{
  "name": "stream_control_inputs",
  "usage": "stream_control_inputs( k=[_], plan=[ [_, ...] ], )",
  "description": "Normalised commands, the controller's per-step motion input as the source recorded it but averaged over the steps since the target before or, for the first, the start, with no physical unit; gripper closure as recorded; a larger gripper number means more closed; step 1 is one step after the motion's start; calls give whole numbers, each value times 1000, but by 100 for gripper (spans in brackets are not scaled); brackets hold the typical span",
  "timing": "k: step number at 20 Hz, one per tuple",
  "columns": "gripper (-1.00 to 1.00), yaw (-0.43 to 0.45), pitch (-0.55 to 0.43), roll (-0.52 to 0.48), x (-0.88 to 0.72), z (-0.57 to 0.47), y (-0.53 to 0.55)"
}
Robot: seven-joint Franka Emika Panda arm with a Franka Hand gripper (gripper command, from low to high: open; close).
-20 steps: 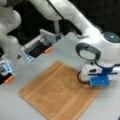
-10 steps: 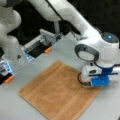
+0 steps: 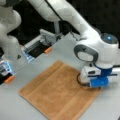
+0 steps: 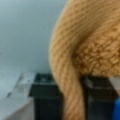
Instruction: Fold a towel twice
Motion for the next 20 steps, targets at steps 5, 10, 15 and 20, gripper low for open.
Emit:
stream_control_inputs(
  k=[5, 10, 15, 20],
  plan=[
    [100, -121, -66, -187, -242, 9, 20],
    [100, -134, -107, -165, -321, 42, 9],
    [100, -43, -238, -109, -439, -105, 47],
    [100, 8, -286, -60, -605, -41, 38]
  ],
)
